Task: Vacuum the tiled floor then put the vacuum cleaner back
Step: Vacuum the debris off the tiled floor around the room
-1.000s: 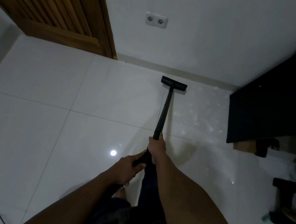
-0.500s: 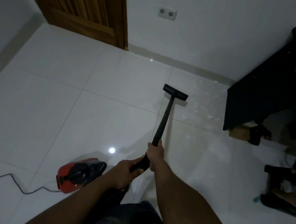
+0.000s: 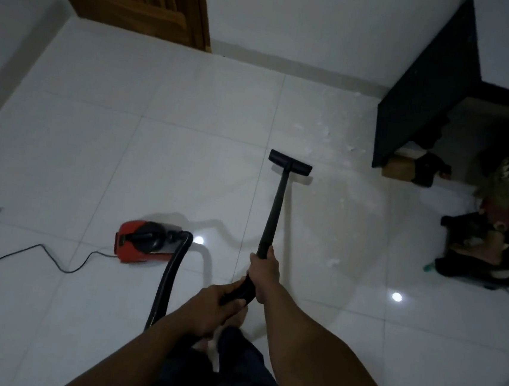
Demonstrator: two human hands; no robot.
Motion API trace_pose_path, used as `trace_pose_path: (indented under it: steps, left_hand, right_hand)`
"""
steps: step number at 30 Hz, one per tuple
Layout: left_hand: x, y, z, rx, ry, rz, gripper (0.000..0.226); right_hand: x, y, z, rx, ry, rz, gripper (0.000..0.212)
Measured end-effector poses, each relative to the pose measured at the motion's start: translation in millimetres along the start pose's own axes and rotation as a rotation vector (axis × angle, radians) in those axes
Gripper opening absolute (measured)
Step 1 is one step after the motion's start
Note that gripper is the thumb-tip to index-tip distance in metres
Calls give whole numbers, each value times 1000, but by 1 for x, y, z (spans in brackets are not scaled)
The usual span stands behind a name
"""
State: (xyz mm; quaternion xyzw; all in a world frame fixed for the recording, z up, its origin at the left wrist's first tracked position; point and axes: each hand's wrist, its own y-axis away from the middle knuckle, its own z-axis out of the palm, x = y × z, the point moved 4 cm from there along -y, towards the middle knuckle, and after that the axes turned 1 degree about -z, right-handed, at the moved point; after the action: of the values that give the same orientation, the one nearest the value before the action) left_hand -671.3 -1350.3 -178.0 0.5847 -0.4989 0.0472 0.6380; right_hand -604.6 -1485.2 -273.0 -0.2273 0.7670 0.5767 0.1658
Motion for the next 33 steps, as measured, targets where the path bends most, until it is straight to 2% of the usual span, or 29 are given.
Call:
trace_pose_path:
  steps: [4,12,19,25,30,33]
  left_hand:
    - [-38,44,44,-11,110,-55,47]
    - [-133,155,156,-67,102,-9,46]
    - [-184,236,214,-134,58,-13,41]
    - [-210,263,242,-129,5,-29,49]
    - [-221,273,265,-136,20,-22,33]
    - [-223,274,273,-134,21,-28,35]
  right_hand:
    - [63,37,-4,14,22,-11,59]
    - [217,143,-15,6,-17,4,65]
    - [318,216,-13,-6,-76,63,63]
    - [367,236,-10,-26,-81,91,65]
    - [392,246,-16,-38,-86,128,61]
    - [398,246,-20,-54,-100,149,56]
